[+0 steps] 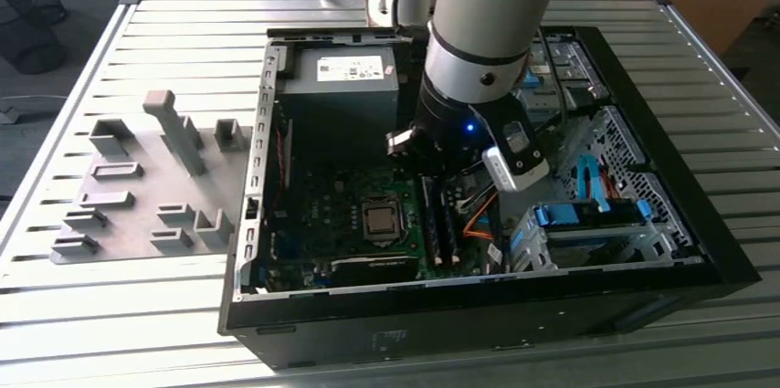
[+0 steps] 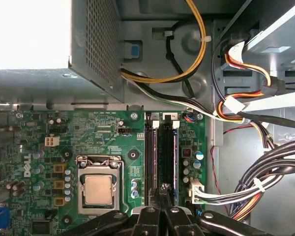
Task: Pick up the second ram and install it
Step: 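Press down the second ram until it locks into place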
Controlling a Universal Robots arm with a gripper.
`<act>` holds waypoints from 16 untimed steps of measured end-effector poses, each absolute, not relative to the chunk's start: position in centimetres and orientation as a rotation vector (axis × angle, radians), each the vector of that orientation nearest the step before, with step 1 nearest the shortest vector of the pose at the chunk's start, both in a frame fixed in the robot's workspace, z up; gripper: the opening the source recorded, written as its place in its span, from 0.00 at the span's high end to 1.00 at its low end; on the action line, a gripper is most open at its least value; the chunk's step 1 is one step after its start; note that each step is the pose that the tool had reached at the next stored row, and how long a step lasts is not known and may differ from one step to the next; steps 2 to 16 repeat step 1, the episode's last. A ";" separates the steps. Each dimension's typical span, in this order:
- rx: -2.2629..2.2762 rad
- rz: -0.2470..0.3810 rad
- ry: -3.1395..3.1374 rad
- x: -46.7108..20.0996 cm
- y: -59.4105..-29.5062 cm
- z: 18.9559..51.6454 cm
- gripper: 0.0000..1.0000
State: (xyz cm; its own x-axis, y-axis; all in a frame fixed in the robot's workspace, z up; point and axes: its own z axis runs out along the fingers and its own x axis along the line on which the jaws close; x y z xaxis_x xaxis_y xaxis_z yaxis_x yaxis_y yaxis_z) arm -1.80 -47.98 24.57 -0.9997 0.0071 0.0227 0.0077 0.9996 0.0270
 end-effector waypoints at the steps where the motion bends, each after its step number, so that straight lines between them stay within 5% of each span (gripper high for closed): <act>1: -0.012 -0.042 -3.119 -1.8 -48.0 24.6 0.89; 16: -0.012 -0.042 -3.119 -1.8 -48.0 24.6 0.89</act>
